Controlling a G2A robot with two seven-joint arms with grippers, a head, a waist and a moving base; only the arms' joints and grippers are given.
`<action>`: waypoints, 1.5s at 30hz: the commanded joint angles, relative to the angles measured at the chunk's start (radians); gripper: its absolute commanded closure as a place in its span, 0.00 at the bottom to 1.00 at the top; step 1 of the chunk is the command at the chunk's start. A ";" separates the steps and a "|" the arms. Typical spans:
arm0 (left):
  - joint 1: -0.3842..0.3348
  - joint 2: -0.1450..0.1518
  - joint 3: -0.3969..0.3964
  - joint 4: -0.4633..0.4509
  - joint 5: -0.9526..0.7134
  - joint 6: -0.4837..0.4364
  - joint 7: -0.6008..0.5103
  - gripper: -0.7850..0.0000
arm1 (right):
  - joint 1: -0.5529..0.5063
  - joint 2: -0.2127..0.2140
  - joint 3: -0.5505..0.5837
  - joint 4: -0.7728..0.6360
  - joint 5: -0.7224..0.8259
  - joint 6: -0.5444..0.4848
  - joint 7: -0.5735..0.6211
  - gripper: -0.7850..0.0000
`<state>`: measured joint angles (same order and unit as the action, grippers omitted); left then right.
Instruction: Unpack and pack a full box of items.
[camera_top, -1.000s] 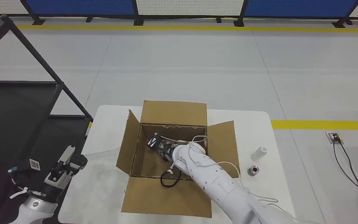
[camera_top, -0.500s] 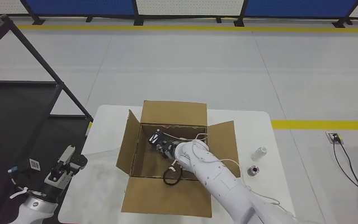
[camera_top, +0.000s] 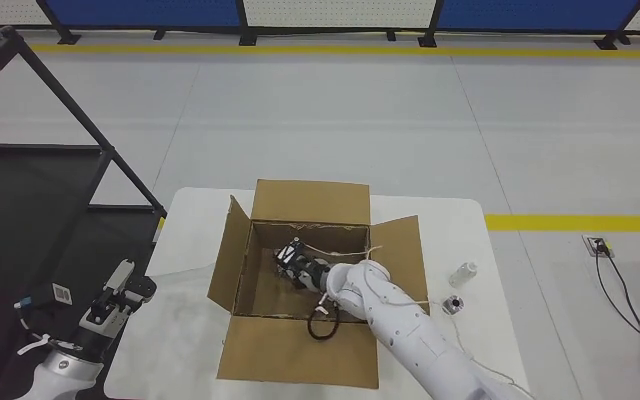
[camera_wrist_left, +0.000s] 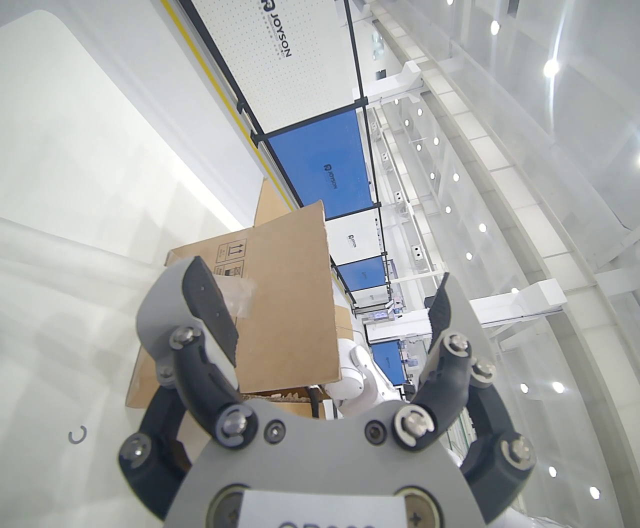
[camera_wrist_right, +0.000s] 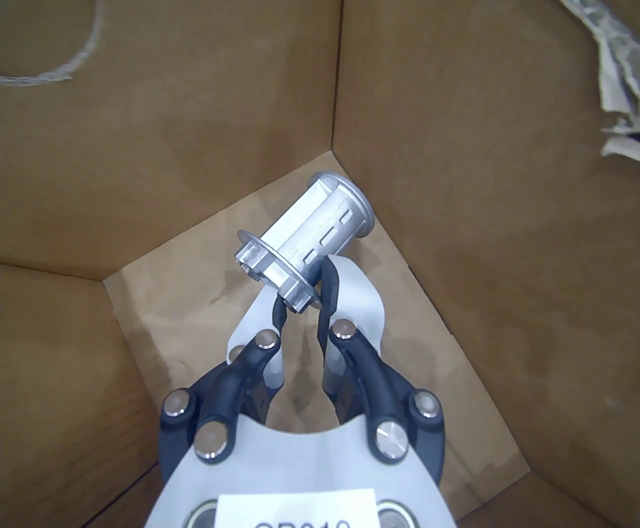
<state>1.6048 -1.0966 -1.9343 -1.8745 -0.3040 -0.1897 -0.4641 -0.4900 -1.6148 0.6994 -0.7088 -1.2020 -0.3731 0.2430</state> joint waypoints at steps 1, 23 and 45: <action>0.000 0.000 0.000 0.000 0.000 0.000 0.000 0.00 | -0.089 0.046 0.055 -0.164 -0.045 0.014 0.014 1.00; 0.000 0.000 0.000 0.000 0.000 0.000 0.000 0.00 | -0.702 0.224 0.474 -1.003 -0.150 -0.024 -0.065 1.00; 0.000 0.000 0.000 0.000 0.000 0.000 0.000 0.00 | -1.083 0.283 0.896 -1.353 0.421 -0.207 -0.010 1.00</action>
<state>1.6048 -1.0966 -1.9343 -1.8745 -0.3041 -0.1897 -0.4641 -1.5397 -1.3357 1.5399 -2.0447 -0.8437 -0.5786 0.2197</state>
